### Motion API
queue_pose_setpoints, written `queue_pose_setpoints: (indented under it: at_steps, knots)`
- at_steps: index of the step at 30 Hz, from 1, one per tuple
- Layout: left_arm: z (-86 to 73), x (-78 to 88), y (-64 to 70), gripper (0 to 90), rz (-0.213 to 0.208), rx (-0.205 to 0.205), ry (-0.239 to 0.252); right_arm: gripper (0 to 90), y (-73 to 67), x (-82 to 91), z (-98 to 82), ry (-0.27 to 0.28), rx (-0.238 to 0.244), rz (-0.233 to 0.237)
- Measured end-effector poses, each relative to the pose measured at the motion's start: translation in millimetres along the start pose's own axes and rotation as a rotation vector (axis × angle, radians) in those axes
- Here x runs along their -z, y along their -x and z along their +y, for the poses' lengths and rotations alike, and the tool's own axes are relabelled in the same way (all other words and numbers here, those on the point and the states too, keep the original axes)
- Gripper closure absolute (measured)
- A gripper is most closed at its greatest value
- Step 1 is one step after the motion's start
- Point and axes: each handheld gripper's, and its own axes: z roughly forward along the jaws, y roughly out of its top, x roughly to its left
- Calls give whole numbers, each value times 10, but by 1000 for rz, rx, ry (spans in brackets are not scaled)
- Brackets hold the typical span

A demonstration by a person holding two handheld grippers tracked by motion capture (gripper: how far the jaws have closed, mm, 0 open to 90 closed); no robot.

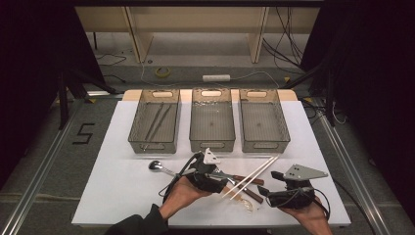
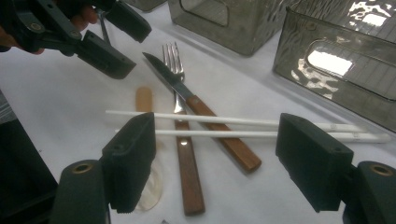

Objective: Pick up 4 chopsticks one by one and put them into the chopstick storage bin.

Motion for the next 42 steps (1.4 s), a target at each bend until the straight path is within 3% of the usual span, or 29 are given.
queue_pose_setpoints:
  at_steps: [12,21,23,30,33,37,42]
  knots:
    - [6,-90,-10,322,-1,-4,-29,298,-6,-4,0,0,1,-1]
    - [90,-225,87,348,-15,-22,-52,298,11,4,-10,3,-4,-5]
    - [85,-245,88,364,-17,-38,-69,298,15,-1,-14,-1,-4,-5]
    - [117,-285,114,421,-29,-32,-67,298,16,-3,-16,-2,-3,-5]
    - [124,-315,159,449,-29,-54,-77,298,14,-5,-14,-4,-4,-5]
    - [128,-359,156,513,-61,-40,-102,298,16,-9,-18,-7,-2,-4]
    - [134,-389,161,544,-68,-39,-112,298,17,-12,-18,-8,-3,-3]
